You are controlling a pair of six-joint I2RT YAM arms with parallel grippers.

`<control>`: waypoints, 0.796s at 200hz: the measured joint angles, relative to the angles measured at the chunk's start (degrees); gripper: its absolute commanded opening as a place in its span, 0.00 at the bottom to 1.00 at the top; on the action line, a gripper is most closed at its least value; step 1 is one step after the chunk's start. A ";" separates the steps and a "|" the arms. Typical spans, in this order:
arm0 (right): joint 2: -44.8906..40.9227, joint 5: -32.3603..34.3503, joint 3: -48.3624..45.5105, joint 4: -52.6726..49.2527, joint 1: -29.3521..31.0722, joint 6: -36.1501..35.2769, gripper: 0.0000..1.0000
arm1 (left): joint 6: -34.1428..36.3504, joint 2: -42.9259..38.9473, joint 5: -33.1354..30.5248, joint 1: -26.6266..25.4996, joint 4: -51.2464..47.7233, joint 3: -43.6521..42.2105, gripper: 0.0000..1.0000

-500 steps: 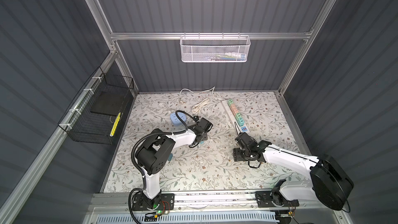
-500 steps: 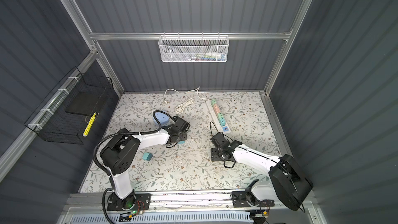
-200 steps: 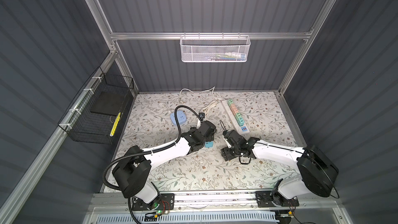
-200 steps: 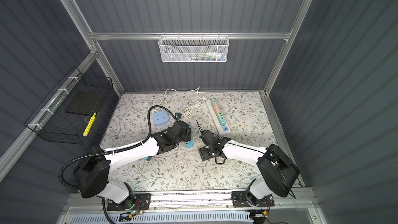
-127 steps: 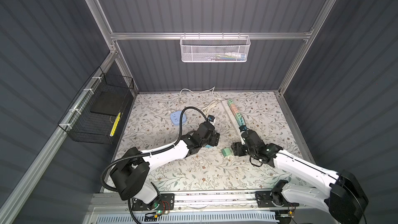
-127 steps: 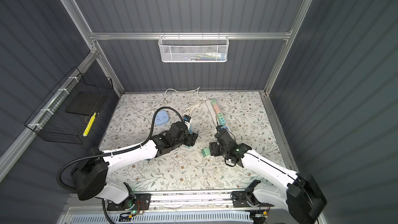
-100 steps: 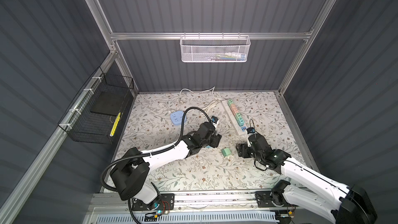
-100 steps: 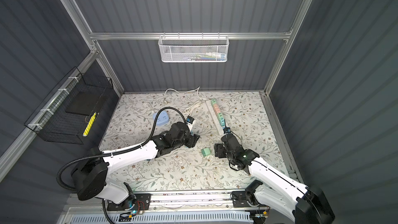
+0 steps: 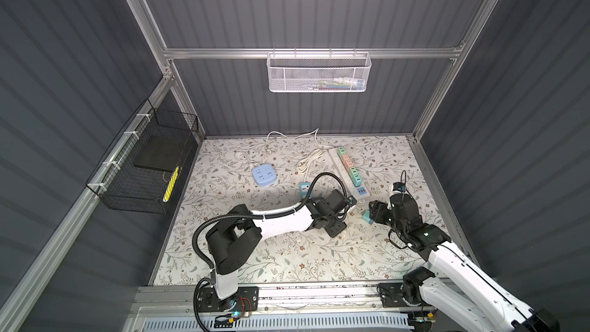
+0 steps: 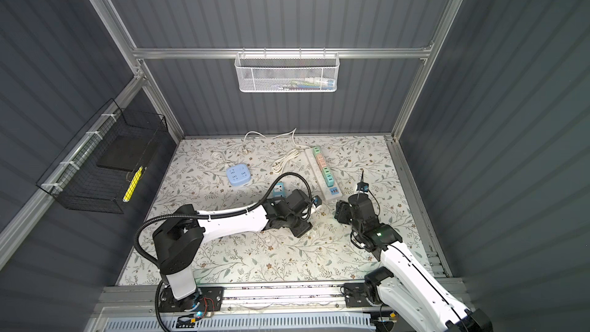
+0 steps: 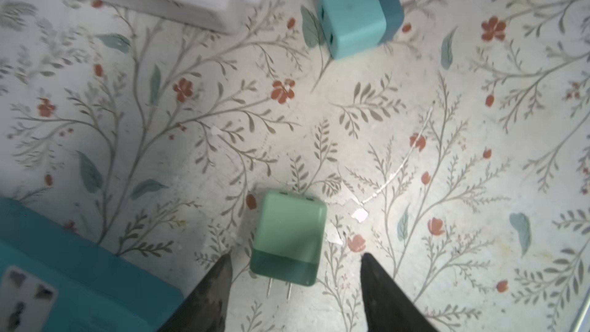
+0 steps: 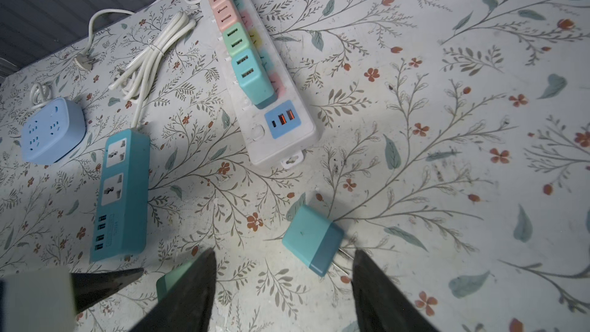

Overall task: Insert the plug
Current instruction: 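Grasp the green plug with the left gripper while the right gripper hovers nearby, then lift the green plug with the left gripper into the closing right gripper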

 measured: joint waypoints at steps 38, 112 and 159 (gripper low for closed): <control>0.24 -1.77 -1.22 0.44 0.00 0.46 0.69 | 1.60 3.87 0.48 0.00 -2.38 2.84 0.64; 1.07 -4.81 -1.60 1.51 -0.04 0.61 0.70 | 2.97 8.66 -1.33 0.00 -3.45 5.88 0.45; 1.75 -6.29 -1.60 1.57 -0.04 0.39 0.70 | 2.80 7.58 -2.78 0.00 -0.90 3.98 0.27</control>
